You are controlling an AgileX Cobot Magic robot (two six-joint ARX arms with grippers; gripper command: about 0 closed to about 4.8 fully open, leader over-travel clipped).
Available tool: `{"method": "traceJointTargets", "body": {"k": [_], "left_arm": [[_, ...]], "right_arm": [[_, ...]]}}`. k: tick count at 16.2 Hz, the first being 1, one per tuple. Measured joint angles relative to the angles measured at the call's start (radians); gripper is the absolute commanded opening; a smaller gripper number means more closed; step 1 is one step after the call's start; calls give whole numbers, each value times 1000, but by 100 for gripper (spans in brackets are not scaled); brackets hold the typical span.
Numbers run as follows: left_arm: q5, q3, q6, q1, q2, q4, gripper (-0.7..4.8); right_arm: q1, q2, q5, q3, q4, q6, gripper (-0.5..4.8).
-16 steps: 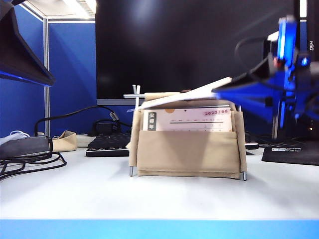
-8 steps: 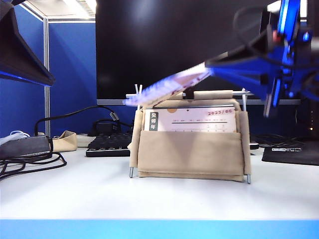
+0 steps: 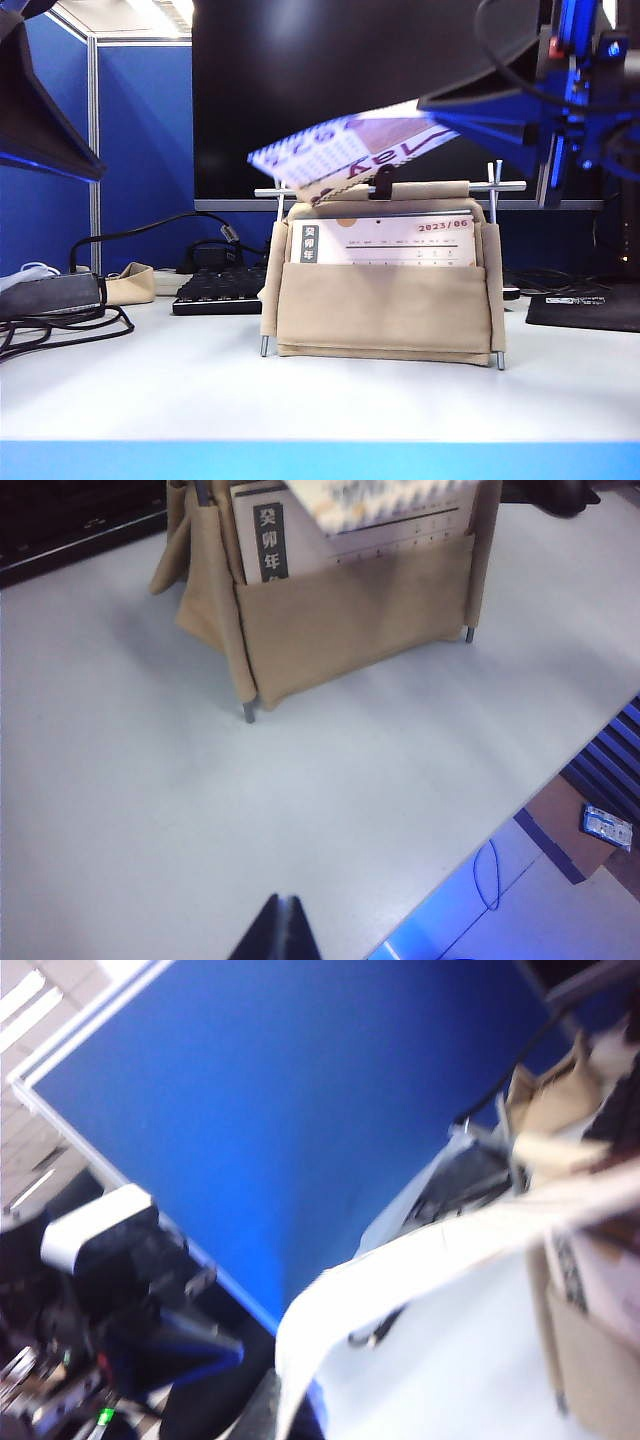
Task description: Turn one page of the calendar.
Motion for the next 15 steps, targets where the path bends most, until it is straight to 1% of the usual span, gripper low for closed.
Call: {"method": "traceJointTargets", "body": {"k": [4, 6, 8, 11, 13, 14, 15], "left_arm": [[0, 0, 0, 0, 0, 0, -5], [0, 0, 0, 0, 0, 0, -5], [0, 0, 0, 0, 0, 0, -5], [0, 0, 0, 0, 0, -2, -5], [1, 0, 0, 0, 0, -8, -5], [1, 0, 0, 0, 0, -12, -5], [1, 0, 0, 0, 0, -16, -5]], "right_arm": [[0, -56, 79, 0, 0, 0, -5], [0, -81, 143, 0, 0, 0, -5], [0, -101, 232, 1, 0, 0, -5], [0, -103, 311, 16, -2, 0, -5], [0, -103, 400, 30, -2, -2, -5], [0, -103, 426, 30, -2, -2, -2], [0, -103, 485, 30, -2, -2, 0]]}}
